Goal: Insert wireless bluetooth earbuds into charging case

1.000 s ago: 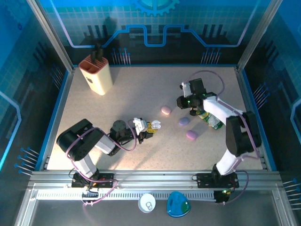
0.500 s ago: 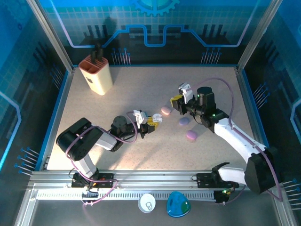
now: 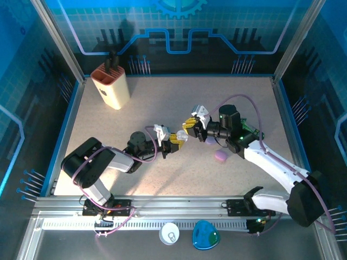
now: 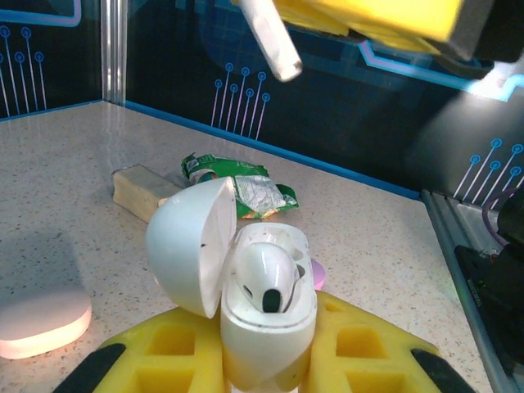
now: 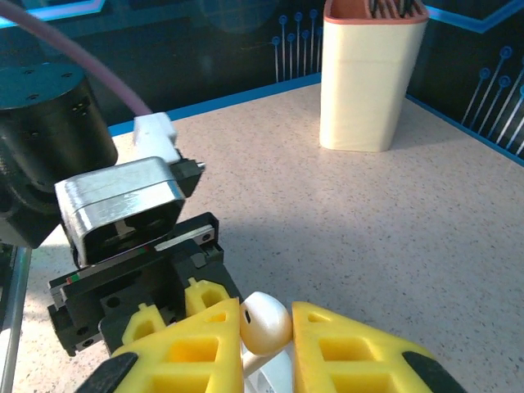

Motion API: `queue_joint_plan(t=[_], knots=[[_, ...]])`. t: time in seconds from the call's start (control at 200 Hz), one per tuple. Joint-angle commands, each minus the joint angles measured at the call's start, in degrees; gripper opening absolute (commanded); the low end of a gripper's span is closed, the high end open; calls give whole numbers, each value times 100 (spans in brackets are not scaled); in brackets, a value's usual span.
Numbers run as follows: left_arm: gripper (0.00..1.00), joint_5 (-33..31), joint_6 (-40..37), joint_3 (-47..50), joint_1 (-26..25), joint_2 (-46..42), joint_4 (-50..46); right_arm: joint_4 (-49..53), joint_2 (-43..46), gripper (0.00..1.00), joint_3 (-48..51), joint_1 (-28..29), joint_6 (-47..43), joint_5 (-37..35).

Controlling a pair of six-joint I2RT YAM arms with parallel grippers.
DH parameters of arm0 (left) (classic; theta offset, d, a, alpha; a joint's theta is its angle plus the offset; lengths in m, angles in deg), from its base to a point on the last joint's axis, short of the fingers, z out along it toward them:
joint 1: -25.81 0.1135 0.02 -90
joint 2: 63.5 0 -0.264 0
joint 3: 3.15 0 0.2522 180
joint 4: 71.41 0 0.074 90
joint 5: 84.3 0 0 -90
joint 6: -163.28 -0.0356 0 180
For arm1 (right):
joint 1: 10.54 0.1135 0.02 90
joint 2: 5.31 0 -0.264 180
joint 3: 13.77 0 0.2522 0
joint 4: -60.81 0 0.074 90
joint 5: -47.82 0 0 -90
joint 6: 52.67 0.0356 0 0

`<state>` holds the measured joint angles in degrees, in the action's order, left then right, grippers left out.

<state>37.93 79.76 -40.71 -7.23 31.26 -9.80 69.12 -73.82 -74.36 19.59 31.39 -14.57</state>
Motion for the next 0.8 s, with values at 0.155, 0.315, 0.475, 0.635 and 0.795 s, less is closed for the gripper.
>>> queue_joint_plan(t=[0.155, 0.315, 0.475, 0.635, 0.795], knots=[[10, 173, 468, -165, 96, -70, 496, -73, -116, 20, 102, 107, -185, 233], [10, 135, 553, -177, 116, -149, 496, -45, -126, 20, 136, 105, -202, 248], [10, 126, 669, -173, 134, -254, 497, -70, -179, 20, 174, 107, -226, 259], [10, 89, 875, -178, 178, -333, 494, -117, -217, 20, 209, 105, -206, 279], [10, 138, 925, -184, 188, -325, 500, -114, -259, 20, 186, 116, -215, 303]])
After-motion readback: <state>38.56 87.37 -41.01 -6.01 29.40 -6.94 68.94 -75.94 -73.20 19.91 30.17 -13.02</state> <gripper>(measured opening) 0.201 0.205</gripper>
